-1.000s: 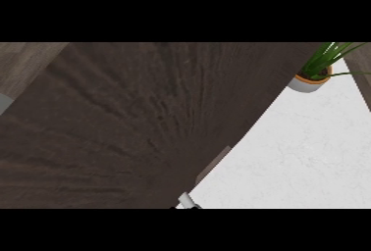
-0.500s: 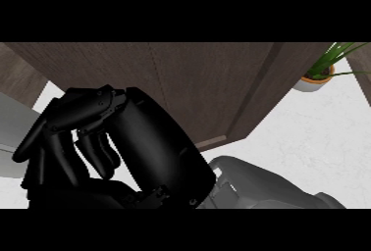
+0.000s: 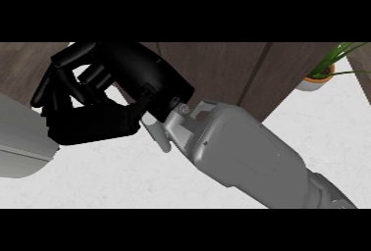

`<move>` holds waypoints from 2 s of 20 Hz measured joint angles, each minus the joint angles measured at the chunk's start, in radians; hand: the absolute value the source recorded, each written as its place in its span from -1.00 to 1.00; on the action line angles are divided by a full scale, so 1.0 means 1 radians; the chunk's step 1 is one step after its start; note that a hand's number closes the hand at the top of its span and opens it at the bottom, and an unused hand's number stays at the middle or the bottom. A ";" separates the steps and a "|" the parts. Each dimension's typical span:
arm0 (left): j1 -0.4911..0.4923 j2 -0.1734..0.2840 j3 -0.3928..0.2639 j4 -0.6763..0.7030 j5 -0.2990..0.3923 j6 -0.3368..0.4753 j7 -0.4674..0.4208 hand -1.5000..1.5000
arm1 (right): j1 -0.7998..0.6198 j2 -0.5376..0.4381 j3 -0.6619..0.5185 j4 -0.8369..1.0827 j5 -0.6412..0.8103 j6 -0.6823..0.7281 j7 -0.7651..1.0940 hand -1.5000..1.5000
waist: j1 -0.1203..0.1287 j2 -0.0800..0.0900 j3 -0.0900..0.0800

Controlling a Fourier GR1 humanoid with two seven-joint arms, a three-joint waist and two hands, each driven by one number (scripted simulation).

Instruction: Pick up the wine, place it into the cabinet and close the cabinet

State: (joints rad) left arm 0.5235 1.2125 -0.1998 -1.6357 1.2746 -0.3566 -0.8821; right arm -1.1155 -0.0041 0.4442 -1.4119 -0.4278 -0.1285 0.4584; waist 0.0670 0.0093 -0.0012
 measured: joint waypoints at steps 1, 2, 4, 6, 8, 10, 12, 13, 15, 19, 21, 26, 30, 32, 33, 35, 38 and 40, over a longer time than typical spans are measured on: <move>0.000 -0.004 0.004 -0.001 0.000 0.000 0.003 -1.00 | -0.005 -0.002 0.001 0.020 -0.036 0.055 0.015 1.00 | 0.000 0.001 0.000; 0.001 -0.004 0.009 -0.007 0.000 0.001 0.008 -1.00 | -0.014 -0.001 0.005 0.043 -0.068 0.106 0.034 1.00 | 0.004 0.001 0.000; 0.002 -0.011 0.020 -0.004 0.000 -0.003 0.013 -1.00 | -0.025 -0.001 0.017 0.084 -0.128 0.212 0.068 1.00 | 0.002 0.001 0.000; 0.008 -0.013 0.033 0.002 -0.007 -0.016 0.022 -1.00 | -0.038 0.000 0.019 0.144 -0.177 0.303 0.088 1.00 | 0.004 0.001 -0.001; 0.018 -0.016 0.049 0.004 -0.008 -0.027 0.032 -1.00 | -0.052 0.000 0.013 0.213 -0.210 0.388 0.091 1.00 | 0.001 0.000 -0.001; 0.028 -0.029 0.066 0.015 -0.015 -0.040 0.037 -1.00 | -0.067 0.002 0.006 0.270 -0.247 0.441 0.097 1.00 | -0.004 -0.002 0.000; 0.040 -0.030 0.084 0.015 -0.012 -0.057 0.055 -1.00 | -0.076 0.003 0.005 0.333 -0.278 0.485 0.084 1.00 | -0.006 -0.003 0.000; 0.041 -0.035 0.093 0.021 -0.013 -0.064 0.062 -1.00 | -0.084 0.003 0.002 0.360 -0.297 0.502 0.077 1.00 | -0.008 -0.003 0.000; 0.046 -0.049 0.108 0.023 -0.022 -0.069 0.072 -1.00 | -0.098 0.003 -0.012 0.414 -0.327 0.538 0.062 1.00 | -0.011 -0.004 0.000; 0.056 -0.062 0.136 0.010 -0.019 -0.067 0.105 -1.00 | -0.122 0.004 -0.032 0.511 -0.369 0.616 0.007 1.00 | -0.012 -0.005 -0.002; 0.050 -0.080 0.149 0.027 -0.034 -0.085 0.113 -1.00 | -0.136 0.004 -0.033 0.549 -0.378 0.634 -0.024 1.00 | -0.014 -0.008 -0.002; 0.049 -0.103 0.183 0.040 -0.045 -0.101 0.149 -1.00 | -0.152 0.005 -0.050 0.618 -0.385 0.692 -0.071 1.00 | -0.016 -0.018 -0.005; 0.045 -0.126 0.199 0.028 -0.053 -0.096 0.161 -1.00 | -0.161 0.004 -0.067 0.665 -0.370 0.728 -0.111 1.00 | -0.010 -0.024 -0.006; 0.040 -0.127 0.207 0.034 -0.051 -0.100 0.174 -1.00 | -0.159 0.001 -0.069 0.670 -0.359 0.745 -0.131 1.00 | -0.007 -0.026 -0.010; 0.038 -0.132 0.209 0.033 -0.056 -0.100 0.174 -1.00 | -0.156 0.001 -0.069 0.670 -0.351 0.742 -0.142 1.00 | -0.006 -0.027 -0.012; 0.038 -0.138 0.217 0.032 -0.059 -0.101 0.178 -1.00 | -0.148 0.000 -0.066 0.665 -0.329 0.731 -0.169 1.00 | -0.005 -0.030 -0.015; 0.042 -0.141 0.227 0.028 -0.062 -0.100 0.185 -1.00 | -0.136 0.002 -0.066 0.654 -0.311 0.713 -0.202 1.00 | -0.006 -0.031 -0.020; 0.043 -0.137 0.233 0.023 -0.065 -0.101 0.194 -1.00 | -0.130 0.002 -0.065 0.648 -0.301 0.709 -0.223 1.00 | -0.007 -0.030 -0.022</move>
State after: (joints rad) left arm 0.5660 1.0751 0.0333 -1.6128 1.2098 -0.4573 -0.6877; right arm -1.2456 -0.0023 0.3787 -0.7638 -0.7291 0.5808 0.2357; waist 0.0600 -0.0212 -0.0233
